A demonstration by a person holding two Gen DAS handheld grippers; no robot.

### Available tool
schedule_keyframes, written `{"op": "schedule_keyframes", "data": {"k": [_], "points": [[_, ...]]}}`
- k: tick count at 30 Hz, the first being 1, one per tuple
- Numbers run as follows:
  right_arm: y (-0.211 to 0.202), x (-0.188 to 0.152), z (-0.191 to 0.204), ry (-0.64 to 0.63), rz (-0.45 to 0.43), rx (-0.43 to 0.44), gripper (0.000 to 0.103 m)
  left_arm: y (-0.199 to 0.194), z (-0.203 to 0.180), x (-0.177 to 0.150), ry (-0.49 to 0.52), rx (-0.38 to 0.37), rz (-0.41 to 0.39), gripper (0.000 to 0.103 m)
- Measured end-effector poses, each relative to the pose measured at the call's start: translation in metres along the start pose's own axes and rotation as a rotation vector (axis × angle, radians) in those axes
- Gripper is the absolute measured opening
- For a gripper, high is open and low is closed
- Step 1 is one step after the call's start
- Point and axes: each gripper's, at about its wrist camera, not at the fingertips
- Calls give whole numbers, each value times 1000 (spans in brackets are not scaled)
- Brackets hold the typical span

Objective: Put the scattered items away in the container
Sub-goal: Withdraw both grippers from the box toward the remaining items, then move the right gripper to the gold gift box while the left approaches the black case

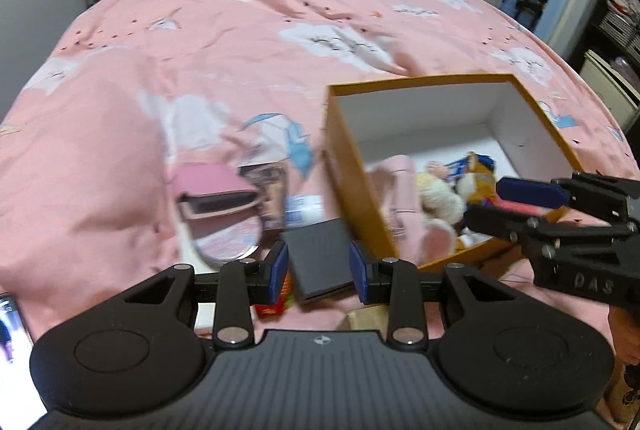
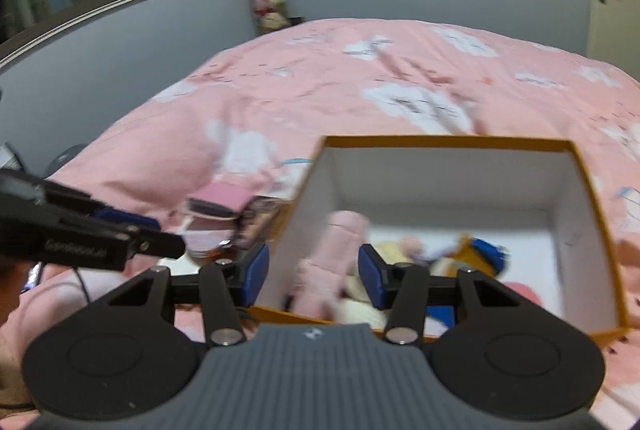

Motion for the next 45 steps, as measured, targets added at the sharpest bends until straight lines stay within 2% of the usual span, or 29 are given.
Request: {"op": "schedule_keyframes", "data": {"k": [2,6,12,18,21,23,30,34,39,43,44,45], "points": [[4,-1,13,-32,12,39,47,-3,9,-2,-9,17,8,38],[10,-8,36,-54,76,93,46,-5,22,-12,-11,31,48,38],[24,-24,59,-64,187,96,46,5,26,-27,11,31,124,38],[57,-41,56,-16,354,88,47,9,28,-33,4,39,140,38],[72,-46,50,34,415,104,53,11,24,-33,13,28,144,40],[78,-47,50,48,426,107,56,13,21,-34,22,25,149,40],[103,-50,47,92,481,79,57,17,18,-35,22,25,157,40],[104,-51,43,112,485,82,56,23,19,-32,4,10,152,40],[91,-48,44,41,461,82,55,35,16,-27,5,-8,170,40],[72,-44,34,-18,428,68,54,49,24,-17,-52,-66,176,40],[68,-44,32,-29,425,62,54,54,25,-14,-61,-74,179,41],[64,-44,29,-37,423,57,54,59,27,-11,-68,-79,181,47]]}}
Point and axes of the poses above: each gripper's, at about its wrist camera, not at the fingertips, and y roughly the way its jaws point, z to its left, x to its top, and after that the axes turned 5 degrees about -x, right-handed
